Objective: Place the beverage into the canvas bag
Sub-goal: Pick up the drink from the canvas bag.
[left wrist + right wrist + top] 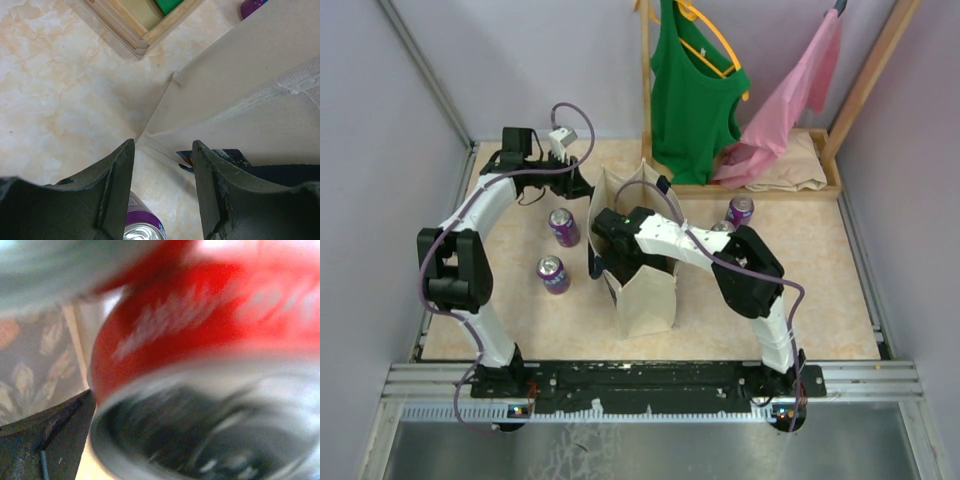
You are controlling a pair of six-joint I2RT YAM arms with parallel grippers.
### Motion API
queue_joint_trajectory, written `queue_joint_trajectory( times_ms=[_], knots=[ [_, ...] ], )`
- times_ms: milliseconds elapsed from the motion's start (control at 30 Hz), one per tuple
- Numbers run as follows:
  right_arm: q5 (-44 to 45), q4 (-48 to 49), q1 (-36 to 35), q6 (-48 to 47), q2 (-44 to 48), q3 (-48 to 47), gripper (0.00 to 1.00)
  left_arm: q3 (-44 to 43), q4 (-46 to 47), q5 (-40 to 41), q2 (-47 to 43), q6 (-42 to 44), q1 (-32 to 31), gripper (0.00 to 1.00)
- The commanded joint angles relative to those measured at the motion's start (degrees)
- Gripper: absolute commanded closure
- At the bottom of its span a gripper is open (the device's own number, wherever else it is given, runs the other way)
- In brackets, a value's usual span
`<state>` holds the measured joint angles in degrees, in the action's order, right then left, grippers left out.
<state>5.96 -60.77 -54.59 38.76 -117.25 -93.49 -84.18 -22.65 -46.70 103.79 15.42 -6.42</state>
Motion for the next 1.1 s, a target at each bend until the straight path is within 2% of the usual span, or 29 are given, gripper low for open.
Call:
queue_joint_trajectory(
  times_ms=[0, 67, 200, 267, 367, 400, 600, 833, 1067],
  knots=[
    [-9.3, 1.9, -0.7, -3.2, -7.9, 2.6, 0.02, 0.5, 0.6, -1.1, -2.0, 0.8, -0.4, 0.44],
    [-9.3, 1.5, -0.7, -3.3, -7.9, 2.3, 0.11, 0.3, 0.7, -1.1, -1.9, 0.8, -0.3, 0.44],
    [-9.9, 0.7, -0.7, -3.2, -7.1, 2.9, 0.42, -0.1, 0.9, -1.3, -1.6, 1.0, -0.3, 0.44],
    [-9.9, 0.5, -0.7, -2.9, -5.9, 3.9, 0.61, -0.2, 1.0, -1.4, -1.6, 1.1, -0.3, 0.44],
    [-9.5, 0.0, -0.8, -2.0, -3.6, 5.4, 0.95, -0.3, 1.1, -1.5, -1.6, 1.0, -0.3, 0.44],
    [-9.0, -0.4, -0.8, -1.7, -2.9, 5.8, 1.00, -0.3, 1.0, -1.4, -1.6, 0.8, -0.3, 0.44],
    [-4.5, -2.8, -0.9, -0.2, 3.0, 4.2, 1.00, -0.4, 1.2, -1.2, -2.0, -0.3, -0.3, 0.45],
    [4.0, -9.3, -0.7, -0.5, 6.1, -9.2, 1.00, -2.1, 1.1, -0.6, -1.8, -0.2, -0.3, 0.45],
    [8.0, -13.8, 0.4, -0.8, 6.6, -19.9, 1.00, -3.4, 0.9, -0.1, -1.3, -0.2, -0.3, 0.45]
  ],
)
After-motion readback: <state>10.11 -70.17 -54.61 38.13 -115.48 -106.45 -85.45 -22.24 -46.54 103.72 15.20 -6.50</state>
